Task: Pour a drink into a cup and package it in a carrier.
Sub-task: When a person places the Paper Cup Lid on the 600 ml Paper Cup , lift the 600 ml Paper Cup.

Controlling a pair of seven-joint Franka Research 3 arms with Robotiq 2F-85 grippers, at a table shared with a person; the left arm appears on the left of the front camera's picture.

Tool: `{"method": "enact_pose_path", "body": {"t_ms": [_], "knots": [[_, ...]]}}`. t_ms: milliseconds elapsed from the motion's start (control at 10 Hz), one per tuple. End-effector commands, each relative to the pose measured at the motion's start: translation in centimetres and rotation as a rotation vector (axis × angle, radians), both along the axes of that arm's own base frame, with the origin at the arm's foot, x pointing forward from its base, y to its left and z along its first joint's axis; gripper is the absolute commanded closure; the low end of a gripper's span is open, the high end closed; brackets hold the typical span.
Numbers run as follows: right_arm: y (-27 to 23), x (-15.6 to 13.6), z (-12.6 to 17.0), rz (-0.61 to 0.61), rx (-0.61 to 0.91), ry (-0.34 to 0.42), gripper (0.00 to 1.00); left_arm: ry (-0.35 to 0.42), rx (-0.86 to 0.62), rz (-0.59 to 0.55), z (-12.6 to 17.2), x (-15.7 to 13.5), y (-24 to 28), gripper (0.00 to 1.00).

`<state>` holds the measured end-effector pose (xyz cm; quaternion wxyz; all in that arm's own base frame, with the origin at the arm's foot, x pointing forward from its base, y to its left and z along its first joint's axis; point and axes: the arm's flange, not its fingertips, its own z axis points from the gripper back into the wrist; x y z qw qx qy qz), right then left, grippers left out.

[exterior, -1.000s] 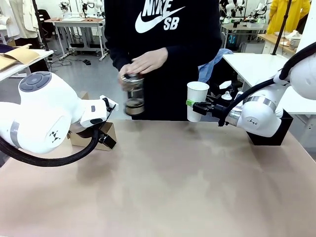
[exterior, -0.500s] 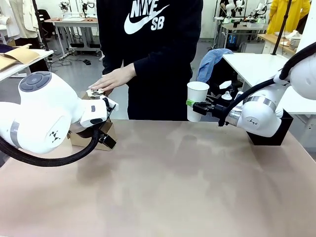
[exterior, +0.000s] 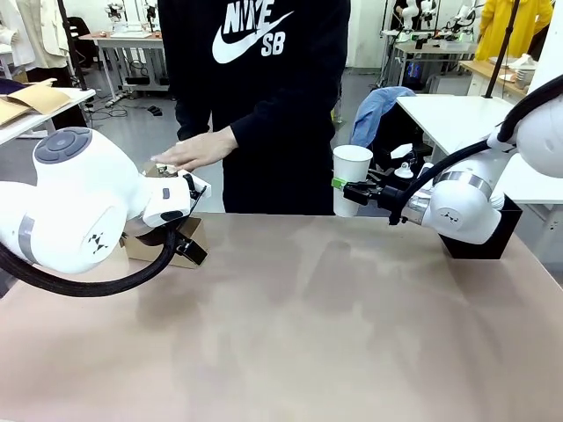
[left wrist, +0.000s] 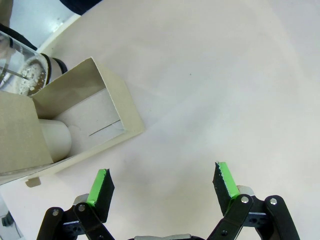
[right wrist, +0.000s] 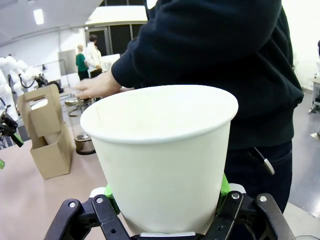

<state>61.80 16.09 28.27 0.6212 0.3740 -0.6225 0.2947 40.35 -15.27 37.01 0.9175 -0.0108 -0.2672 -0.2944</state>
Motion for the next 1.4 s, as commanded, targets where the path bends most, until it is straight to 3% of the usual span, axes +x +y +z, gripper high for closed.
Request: {"method": "enact_pose_path", "body": {"t_ms": [0, 1300], "knots": [[0.35, 0.01, 0.20, -0.009, -0.012, -0.008, 0.19, 0.000, -0.003, 0.000, 0.03, 0.00, 0.05, 0.00], [0.35, 0.01, 0.20, -0.009, -0.012, -0.008, 0.19, 0.000, -0.003, 0.000, 0.03, 0.00, 0.05, 0.00]]}}
